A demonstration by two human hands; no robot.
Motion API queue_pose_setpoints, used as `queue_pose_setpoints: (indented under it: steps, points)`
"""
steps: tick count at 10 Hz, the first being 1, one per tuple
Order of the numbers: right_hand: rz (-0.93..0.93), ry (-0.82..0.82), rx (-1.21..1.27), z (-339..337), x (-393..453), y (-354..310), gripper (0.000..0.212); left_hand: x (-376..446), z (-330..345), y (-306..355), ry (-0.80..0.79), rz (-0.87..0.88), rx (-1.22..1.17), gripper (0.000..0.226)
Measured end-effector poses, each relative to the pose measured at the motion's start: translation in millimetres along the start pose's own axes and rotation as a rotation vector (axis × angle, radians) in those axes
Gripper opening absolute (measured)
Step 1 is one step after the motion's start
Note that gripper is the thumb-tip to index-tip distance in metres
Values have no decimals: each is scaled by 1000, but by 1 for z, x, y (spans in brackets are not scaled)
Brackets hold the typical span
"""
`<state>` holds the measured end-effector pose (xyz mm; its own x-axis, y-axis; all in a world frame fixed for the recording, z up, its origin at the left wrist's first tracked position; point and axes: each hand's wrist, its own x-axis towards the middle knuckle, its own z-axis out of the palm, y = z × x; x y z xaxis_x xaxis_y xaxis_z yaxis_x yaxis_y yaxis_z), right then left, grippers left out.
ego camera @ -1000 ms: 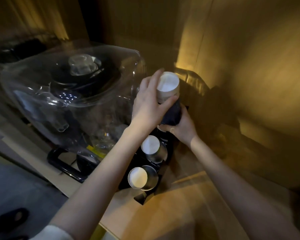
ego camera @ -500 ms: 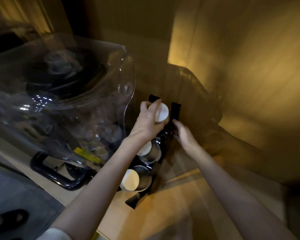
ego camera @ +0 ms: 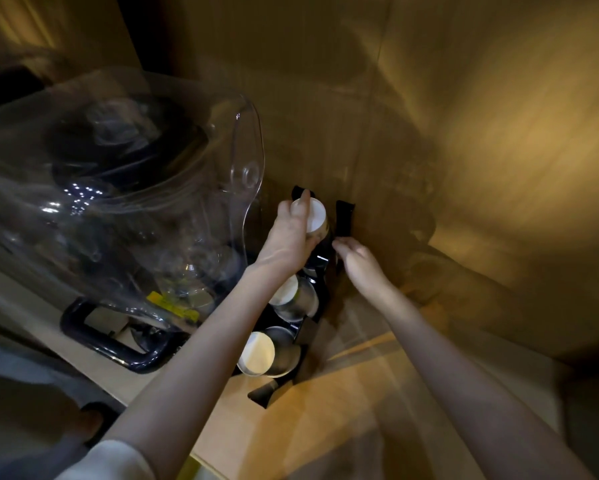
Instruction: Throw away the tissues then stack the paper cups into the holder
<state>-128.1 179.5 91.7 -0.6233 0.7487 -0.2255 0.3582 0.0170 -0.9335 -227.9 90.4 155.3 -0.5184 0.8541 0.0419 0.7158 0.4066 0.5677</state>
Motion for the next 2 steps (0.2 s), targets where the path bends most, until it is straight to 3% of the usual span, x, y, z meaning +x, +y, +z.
queue_pose_setpoints:
  steps: [1,2]
  points:
    - [-64,32,-103,-11,-18,-18,26,-1,-2,3,-41,5,63,78]
    - [-221,192,-101,-31,-42,-38,19,1,-6,10,-36,-14,184,80]
